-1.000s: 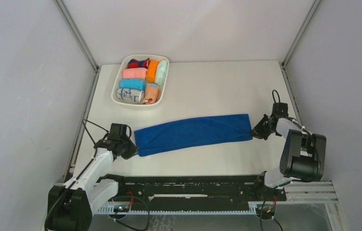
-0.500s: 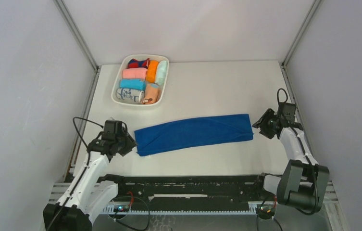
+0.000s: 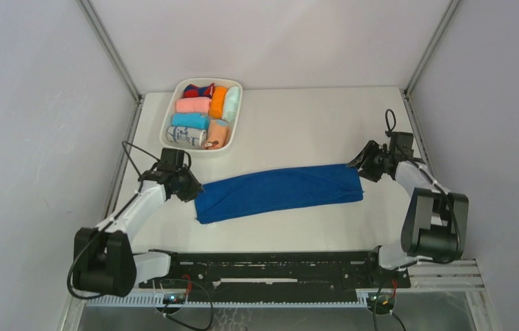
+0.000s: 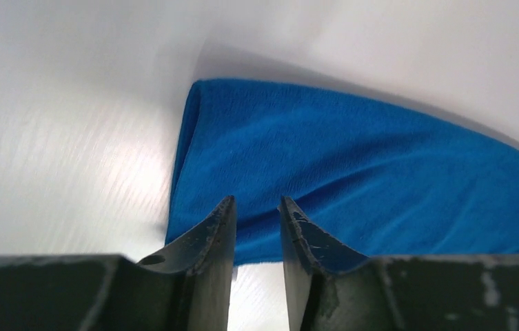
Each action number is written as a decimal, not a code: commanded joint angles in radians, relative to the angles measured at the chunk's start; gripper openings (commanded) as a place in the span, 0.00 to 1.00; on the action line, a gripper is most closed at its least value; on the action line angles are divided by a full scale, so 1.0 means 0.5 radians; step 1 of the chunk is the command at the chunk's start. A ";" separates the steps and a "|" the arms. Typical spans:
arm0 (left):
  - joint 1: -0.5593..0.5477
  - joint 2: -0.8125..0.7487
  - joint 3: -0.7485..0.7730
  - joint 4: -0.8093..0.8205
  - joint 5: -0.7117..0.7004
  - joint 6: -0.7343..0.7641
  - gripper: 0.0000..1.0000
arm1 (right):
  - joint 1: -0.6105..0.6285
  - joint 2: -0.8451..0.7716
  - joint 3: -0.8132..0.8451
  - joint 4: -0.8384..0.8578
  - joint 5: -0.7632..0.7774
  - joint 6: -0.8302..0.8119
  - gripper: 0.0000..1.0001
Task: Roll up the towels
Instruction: Fold the towel at the center of the board.
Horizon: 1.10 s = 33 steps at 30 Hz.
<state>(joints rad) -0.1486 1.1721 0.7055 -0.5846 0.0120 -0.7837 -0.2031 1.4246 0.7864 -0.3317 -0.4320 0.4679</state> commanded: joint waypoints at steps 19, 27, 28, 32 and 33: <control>0.163 1.040 0.647 0.084 -0.222 0.147 0.19 | -0.099 0.819 0.429 0.184 -0.030 0.005 0.51; 0.163 1.098 0.819 0.038 -0.351 0.267 0.20 | -0.093 0.630 0.328 0.199 0.026 0.006 0.52; 0.163 1.078 0.822 0.034 -0.364 0.284 0.21 | -0.085 0.592 0.320 0.192 0.033 -0.004 0.52; 0.122 0.893 0.764 0.075 -0.331 0.303 0.28 | -0.003 0.393 0.295 0.129 0.080 -0.066 0.53; 0.097 0.831 0.746 0.075 -0.331 0.310 0.31 | 0.025 0.336 0.281 0.110 0.103 -0.079 0.53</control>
<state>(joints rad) -0.0772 1.7149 1.0676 -0.5568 -0.1238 -0.6704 -0.2249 1.7138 0.9379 -0.2550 -0.4500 0.4786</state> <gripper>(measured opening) 0.270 0.530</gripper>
